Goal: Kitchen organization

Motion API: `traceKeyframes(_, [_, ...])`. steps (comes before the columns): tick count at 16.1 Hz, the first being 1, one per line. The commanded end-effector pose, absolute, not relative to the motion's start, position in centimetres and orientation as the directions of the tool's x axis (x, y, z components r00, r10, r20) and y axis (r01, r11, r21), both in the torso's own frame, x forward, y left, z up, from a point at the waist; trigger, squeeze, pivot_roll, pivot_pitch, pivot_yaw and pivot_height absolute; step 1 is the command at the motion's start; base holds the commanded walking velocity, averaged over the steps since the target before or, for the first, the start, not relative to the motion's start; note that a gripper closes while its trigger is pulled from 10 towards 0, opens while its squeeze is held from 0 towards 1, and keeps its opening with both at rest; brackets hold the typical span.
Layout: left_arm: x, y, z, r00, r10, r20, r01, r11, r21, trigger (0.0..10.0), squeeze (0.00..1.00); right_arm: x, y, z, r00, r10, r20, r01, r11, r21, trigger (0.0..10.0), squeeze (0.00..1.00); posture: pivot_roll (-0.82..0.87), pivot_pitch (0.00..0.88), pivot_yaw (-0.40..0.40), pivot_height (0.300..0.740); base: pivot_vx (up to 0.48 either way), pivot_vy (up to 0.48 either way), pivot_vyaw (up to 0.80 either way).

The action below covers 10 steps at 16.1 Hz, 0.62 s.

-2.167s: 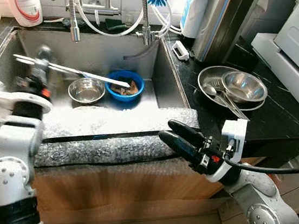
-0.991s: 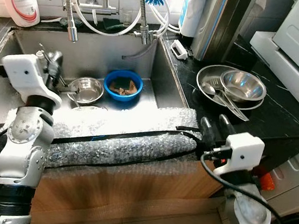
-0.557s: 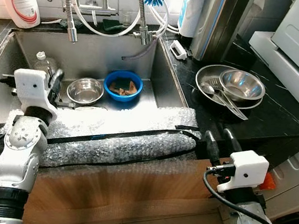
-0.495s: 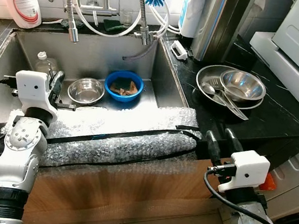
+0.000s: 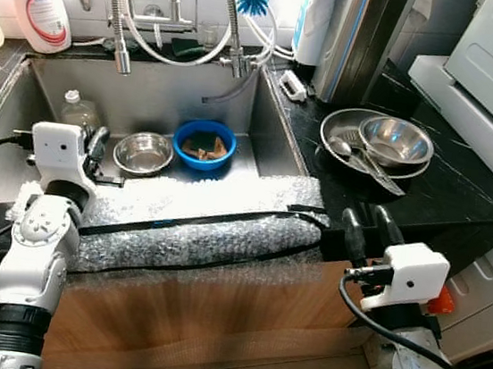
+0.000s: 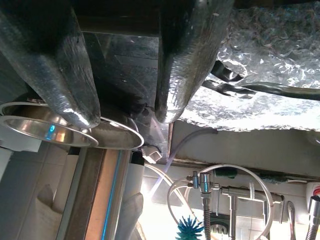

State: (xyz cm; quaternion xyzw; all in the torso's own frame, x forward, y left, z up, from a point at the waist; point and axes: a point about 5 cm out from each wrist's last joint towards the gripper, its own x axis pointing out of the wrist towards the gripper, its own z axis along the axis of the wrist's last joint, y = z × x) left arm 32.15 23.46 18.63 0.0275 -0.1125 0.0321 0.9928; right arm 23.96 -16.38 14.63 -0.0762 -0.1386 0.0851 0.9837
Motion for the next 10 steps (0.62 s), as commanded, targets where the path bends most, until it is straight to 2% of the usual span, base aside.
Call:
traceKeyframes(1, [32.3, 23.7, 18.4, 0.977, 0.066, 0.201, -0.074, 0.997, 0.032, 10.0, 1.00, 24.1, -16.5, 14.4, 0.952, 0.179, 0.248, -0.141, 0.976, -0.163, 10.0, 0.00, 0.03, 0.044, -0.009, 0.740, 0.000, 0.000, 0.00])
traceKeyframes(8, [32.6, 23.6, 18.3, 0.979, 0.068, 0.192, -0.070, 0.998, 0.003, 10.0, 1.00, 24.5, -16.7, 14.4, 0.956, 0.168, 0.239, -0.134, 0.979, -0.151, 10.0, 0.00, 0.03, 0.061, -0.016, 0.740, 0.000, 0.000, 0.00])
traceKeyframes(9, [32.6, 23.5, 19.0, 0.970, 0.072, 0.232, -0.072, 0.997, -0.009, 10.0, 1.00, 24.7, -16.9, 14.5, 0.958, 0.155, 0.241, -0.121, 0.982, -0.148, 10.0, 0.00, 0.03, 0.067, -0.018, 0.740, 0.000, 0.000, 0.00])
traceKeyframes(10, [32.6, 23.3, 20.1, 0.957, 0.061, 0.282, -0.069, 0.997, 0.019, 10.0, 0.00, 24.9, -17.1, 14.6, 0.960, 0.136, 0.246, -0.106, 0.986, -0.130, 10.0, 0.00, 0.03, 0.072, -0.021, 0.740, 0.000, 0.000, 0.00])
